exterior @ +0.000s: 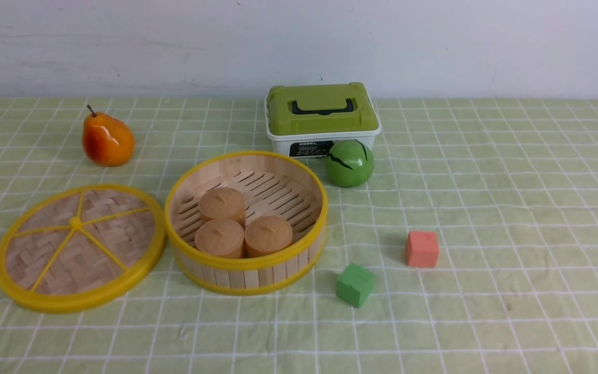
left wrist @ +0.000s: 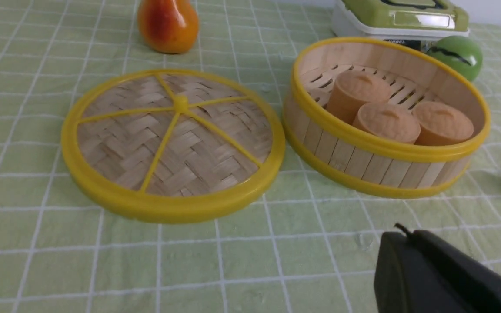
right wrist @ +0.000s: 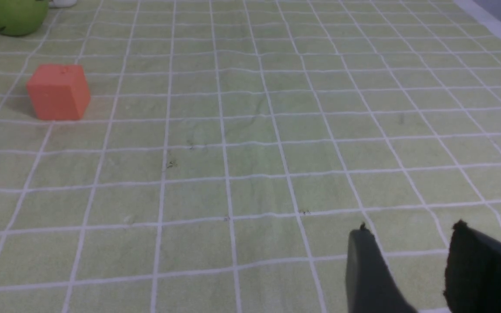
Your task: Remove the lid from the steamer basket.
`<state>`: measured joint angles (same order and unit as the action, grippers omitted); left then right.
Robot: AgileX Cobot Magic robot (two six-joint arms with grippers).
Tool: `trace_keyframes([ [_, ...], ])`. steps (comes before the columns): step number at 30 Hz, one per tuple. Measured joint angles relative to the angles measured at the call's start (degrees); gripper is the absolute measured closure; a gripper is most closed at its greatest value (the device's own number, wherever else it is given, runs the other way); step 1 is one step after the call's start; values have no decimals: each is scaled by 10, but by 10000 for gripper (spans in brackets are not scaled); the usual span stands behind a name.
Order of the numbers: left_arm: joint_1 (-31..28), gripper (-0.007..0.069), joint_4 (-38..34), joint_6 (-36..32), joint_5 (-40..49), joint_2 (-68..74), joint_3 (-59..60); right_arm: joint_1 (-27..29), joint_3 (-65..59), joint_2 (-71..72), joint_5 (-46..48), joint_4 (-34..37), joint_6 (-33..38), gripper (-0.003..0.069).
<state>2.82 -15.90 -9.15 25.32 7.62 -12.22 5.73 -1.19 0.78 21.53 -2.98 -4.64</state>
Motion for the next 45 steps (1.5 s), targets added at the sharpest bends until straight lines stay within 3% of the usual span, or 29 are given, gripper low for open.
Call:
trace_keyframes([
  [5, 49, 637, 70, 46, -40, -55, 59, 0, 0, 0, 0, 0, 0, 418],
  [8, 54, 637, 122, 154, -53, -81, 111, 0, 0, 0, 0, 0, 0, 418],
  [11, 54, 637, 136, 195, -42, -83, 136, 0, 0, 0, 0, 0, 0, 418],
  [45, 54, 637, 140, 179, -23, -83, 139, 0, 0, 0, 0, 0, 0, 418],
])
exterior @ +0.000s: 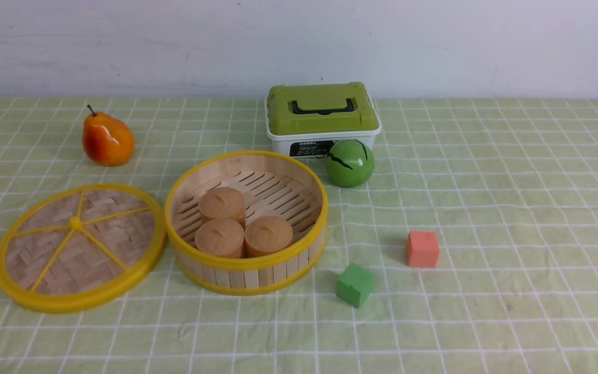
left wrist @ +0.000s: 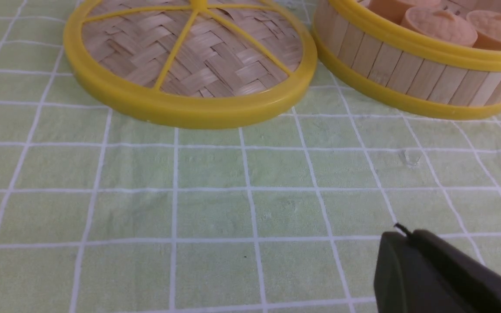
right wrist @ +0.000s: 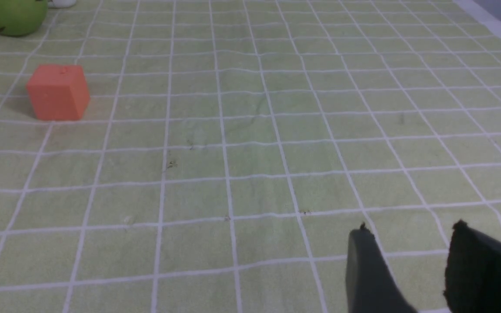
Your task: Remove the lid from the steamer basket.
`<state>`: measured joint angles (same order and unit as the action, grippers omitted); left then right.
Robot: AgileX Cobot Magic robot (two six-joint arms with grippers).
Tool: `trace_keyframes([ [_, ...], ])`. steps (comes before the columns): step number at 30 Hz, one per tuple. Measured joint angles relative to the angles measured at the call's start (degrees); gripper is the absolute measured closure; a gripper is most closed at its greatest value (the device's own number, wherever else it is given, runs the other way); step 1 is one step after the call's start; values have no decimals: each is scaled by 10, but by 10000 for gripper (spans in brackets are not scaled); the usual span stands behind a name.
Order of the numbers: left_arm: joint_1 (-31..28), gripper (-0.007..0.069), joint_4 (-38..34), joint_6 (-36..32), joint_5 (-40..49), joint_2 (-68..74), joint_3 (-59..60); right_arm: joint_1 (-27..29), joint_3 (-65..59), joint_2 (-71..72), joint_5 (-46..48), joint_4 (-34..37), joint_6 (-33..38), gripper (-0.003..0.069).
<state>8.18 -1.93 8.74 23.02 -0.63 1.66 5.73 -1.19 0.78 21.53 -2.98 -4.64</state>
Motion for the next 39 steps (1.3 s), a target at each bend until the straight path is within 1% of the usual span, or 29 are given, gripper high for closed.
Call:
trace_keyframes([
  [39, 0, 627, 0, 0, 0, 0, 0, 0, 0, 0, 0, 0, 0, 418],
])
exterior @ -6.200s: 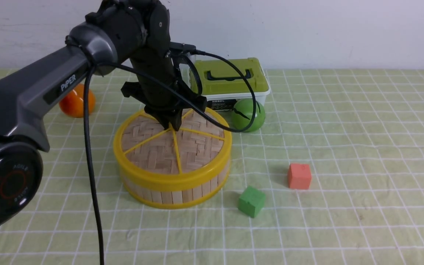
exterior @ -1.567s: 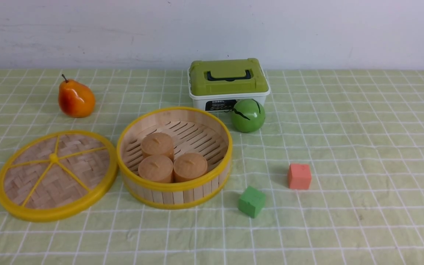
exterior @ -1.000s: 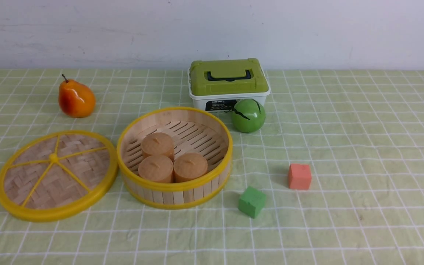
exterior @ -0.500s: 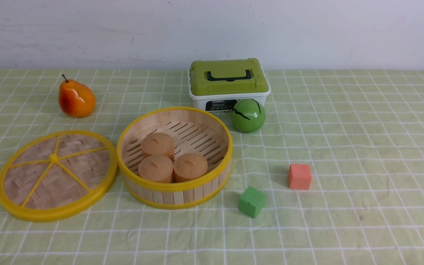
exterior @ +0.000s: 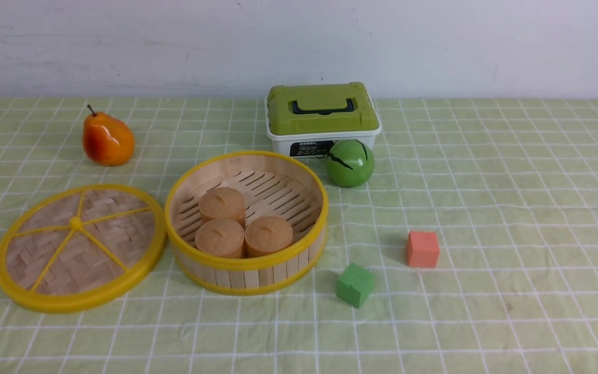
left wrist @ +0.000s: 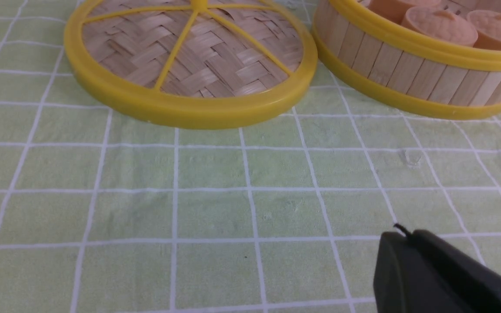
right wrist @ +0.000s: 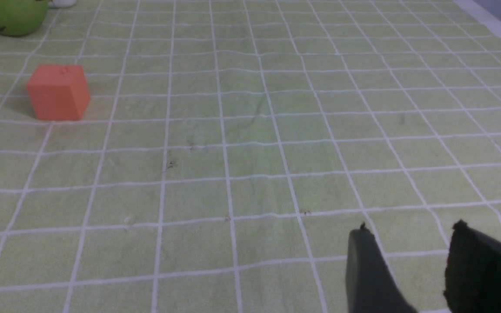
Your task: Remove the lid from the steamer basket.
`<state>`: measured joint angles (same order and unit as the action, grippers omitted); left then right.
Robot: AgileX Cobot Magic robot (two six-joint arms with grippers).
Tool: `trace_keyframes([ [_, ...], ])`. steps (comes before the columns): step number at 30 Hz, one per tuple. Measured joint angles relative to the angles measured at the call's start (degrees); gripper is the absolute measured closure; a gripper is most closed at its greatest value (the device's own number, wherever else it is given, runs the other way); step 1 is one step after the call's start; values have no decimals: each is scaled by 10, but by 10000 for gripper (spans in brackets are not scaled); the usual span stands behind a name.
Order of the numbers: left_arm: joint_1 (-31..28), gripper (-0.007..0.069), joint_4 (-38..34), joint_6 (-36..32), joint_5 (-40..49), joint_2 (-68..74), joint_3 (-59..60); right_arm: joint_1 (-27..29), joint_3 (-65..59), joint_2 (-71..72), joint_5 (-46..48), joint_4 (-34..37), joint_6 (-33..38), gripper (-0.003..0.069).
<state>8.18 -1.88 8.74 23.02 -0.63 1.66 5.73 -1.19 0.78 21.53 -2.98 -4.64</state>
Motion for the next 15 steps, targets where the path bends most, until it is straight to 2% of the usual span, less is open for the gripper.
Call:
trace_keyframes([
  [15, 0, 619, 0, -1, 0, 0, 0, 0, 0, 0, 0, 0, 0, 418],
])
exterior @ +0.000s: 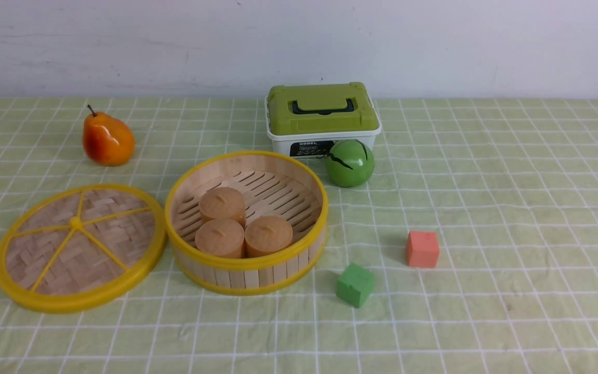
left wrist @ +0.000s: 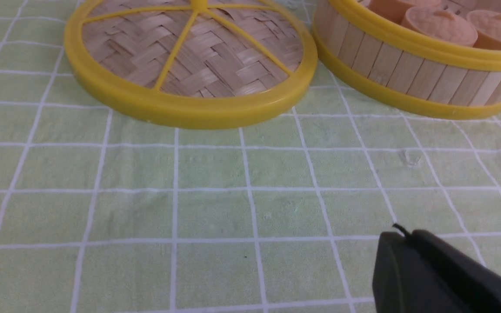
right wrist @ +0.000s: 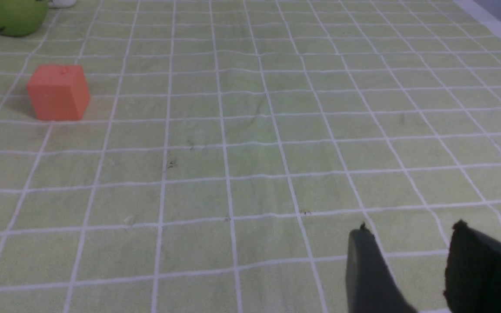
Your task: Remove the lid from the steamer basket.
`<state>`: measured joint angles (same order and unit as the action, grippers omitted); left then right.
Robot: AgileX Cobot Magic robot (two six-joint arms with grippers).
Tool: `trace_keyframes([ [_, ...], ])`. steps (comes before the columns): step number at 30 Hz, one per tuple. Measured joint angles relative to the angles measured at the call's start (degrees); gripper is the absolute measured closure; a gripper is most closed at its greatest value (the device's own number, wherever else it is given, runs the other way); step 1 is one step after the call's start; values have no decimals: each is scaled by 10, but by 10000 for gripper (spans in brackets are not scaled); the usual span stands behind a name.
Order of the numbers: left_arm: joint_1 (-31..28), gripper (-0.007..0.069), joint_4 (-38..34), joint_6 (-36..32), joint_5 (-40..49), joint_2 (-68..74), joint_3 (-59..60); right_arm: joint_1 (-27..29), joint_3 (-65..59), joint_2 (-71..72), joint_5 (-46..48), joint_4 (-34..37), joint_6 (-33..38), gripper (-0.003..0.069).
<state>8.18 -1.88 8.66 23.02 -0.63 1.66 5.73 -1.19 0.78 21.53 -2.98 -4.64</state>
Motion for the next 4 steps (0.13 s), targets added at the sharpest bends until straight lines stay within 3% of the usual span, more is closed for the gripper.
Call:
trace_keyframes([
  [4, 0, 619, 0, 0, 0, 0, 0, 0, 0, 0, 0, 0, 0, 418],
])
